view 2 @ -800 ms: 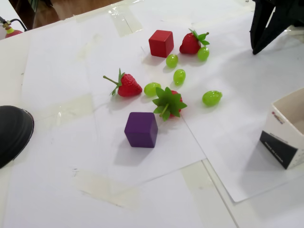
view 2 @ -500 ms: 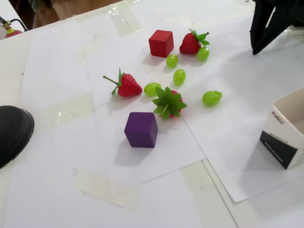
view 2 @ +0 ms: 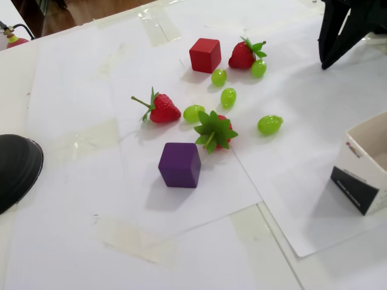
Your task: Put the red cube on top of the purple cube
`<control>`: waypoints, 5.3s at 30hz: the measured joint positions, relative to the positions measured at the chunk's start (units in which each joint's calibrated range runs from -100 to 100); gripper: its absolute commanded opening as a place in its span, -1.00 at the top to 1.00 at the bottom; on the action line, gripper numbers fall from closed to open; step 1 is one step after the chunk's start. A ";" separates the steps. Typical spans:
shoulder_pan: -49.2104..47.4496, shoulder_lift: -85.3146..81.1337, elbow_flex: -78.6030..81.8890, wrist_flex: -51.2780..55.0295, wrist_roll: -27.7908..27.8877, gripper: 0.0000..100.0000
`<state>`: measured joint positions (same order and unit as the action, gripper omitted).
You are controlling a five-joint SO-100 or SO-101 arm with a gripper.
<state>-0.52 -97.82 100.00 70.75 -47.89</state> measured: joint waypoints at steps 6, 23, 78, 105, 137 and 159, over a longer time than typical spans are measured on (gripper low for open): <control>0.00 0.00 0.00 0.00 0.00 1.00; 0.00 0.00 0.00 0.00 0.00 1.00; 2.77 0.91 -12.04 0.95 0.54 1.00; 13.11 84.69 -93.76 11.38 22.95 1.00; 13.26 107.22 -98.19 2.77 35.65 0.57; 10.49 117.95 -100.00 0.63 32.53 0.50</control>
<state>9.96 20.13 0.00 71.38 -15.36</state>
